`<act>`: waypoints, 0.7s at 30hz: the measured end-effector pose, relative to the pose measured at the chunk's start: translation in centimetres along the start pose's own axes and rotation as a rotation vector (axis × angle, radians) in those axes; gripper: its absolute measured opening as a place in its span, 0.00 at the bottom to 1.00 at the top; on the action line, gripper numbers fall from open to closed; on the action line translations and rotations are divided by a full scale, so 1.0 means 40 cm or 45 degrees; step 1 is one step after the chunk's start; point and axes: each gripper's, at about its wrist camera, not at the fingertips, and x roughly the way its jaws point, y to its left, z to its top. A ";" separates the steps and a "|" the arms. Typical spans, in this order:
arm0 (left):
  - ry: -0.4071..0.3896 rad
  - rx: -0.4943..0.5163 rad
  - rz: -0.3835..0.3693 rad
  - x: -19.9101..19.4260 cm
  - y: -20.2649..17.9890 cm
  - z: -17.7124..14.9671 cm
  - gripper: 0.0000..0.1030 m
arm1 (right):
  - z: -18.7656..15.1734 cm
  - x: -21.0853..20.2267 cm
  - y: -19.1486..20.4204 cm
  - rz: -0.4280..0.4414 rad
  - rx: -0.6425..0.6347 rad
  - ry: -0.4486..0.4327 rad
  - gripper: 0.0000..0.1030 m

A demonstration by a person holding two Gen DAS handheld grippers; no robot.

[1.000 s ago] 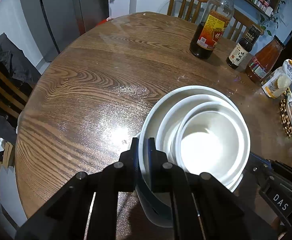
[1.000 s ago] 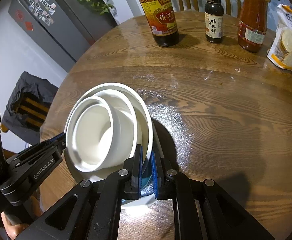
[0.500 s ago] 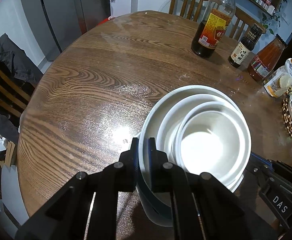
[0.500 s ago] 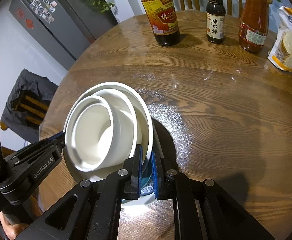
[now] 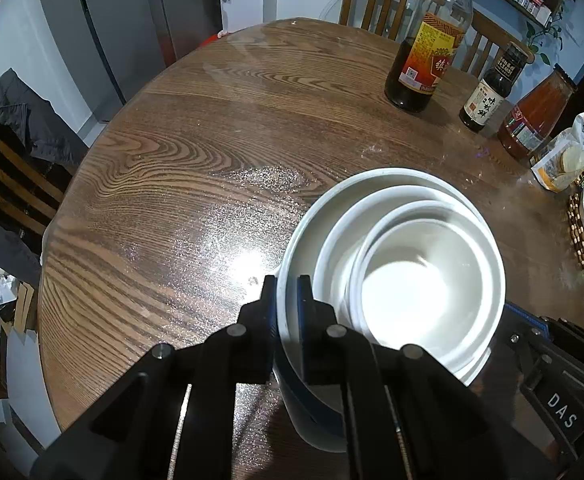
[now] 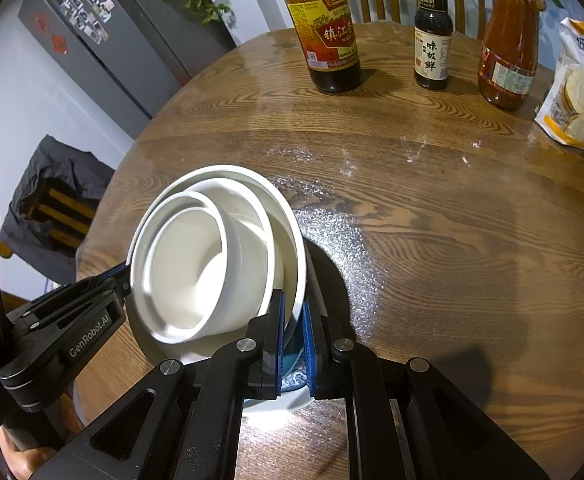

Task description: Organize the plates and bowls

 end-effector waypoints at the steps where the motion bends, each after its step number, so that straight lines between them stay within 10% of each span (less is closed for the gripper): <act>1: 0.000 0.001 0.000 0.000 0.000 0.000 0.06 | 0.000 0.000 0.000 0.000 0.000 0.000 0.11; 21: 0.009 0.011 0.035 0.003 -0.001 0.001 0.09 | 0.006 -0.003 0.003 -0.024 -0.016 0.002 0.11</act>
